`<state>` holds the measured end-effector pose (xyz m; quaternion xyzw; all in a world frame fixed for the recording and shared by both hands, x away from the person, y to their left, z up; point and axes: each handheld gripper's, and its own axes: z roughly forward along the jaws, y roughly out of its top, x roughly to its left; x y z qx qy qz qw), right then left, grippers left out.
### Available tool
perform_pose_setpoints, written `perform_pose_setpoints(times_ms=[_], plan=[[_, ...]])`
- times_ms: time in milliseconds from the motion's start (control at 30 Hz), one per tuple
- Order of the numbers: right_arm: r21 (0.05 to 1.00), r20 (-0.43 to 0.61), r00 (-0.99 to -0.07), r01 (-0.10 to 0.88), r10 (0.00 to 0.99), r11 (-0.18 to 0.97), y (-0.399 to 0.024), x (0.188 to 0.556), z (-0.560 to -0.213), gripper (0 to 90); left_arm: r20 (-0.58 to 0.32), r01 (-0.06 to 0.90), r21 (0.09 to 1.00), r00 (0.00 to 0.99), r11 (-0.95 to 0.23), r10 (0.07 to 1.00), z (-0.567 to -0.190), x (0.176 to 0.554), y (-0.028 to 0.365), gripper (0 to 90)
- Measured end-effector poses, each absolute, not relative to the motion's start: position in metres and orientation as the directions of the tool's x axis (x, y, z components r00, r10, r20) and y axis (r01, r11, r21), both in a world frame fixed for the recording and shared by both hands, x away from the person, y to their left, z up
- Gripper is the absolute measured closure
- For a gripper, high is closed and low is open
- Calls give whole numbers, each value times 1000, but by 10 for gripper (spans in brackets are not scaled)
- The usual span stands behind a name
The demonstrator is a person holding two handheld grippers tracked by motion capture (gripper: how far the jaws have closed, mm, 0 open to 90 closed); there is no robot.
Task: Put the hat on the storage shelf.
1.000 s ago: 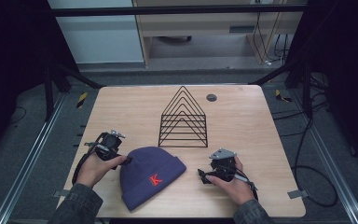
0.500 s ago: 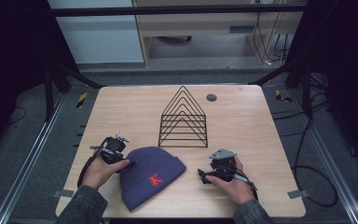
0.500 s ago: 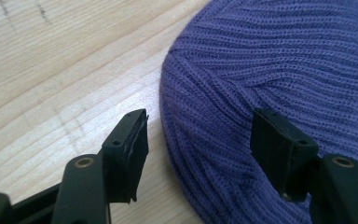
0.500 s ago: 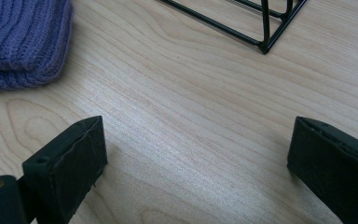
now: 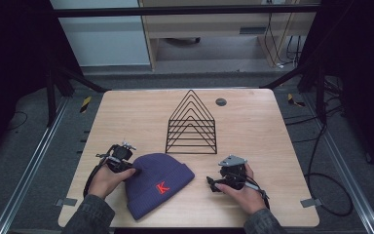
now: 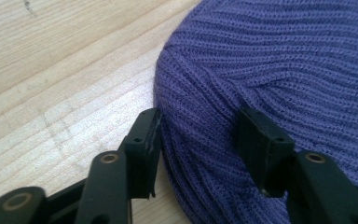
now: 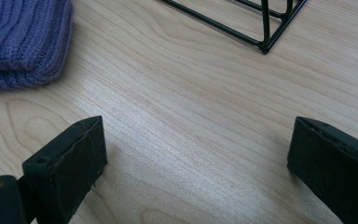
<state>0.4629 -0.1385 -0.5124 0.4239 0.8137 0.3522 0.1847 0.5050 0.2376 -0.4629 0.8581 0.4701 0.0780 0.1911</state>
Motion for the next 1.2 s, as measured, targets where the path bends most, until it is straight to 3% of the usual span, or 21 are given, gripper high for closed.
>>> perform_pose_setpoints(times_ms=[433,867,1000,1200], plan=[[729,-4,-573,559,819,394,-139,463,-512,47,-74,774,428,545,-467,835,-462,503,242,773],[714,-5,-573,572,820,404,-137,464,-510,59,16,687,515,591,-513,807,-434,489,236,800],[708,-10,-574,575,819,411,-139,465,-507,155,54,640,559,606,-527,793,-418,479,233,805],[691,-32,-564,584,825,426,-143,468,-501,180,107,571,609,629,-551,770,-394,463,230,807]])
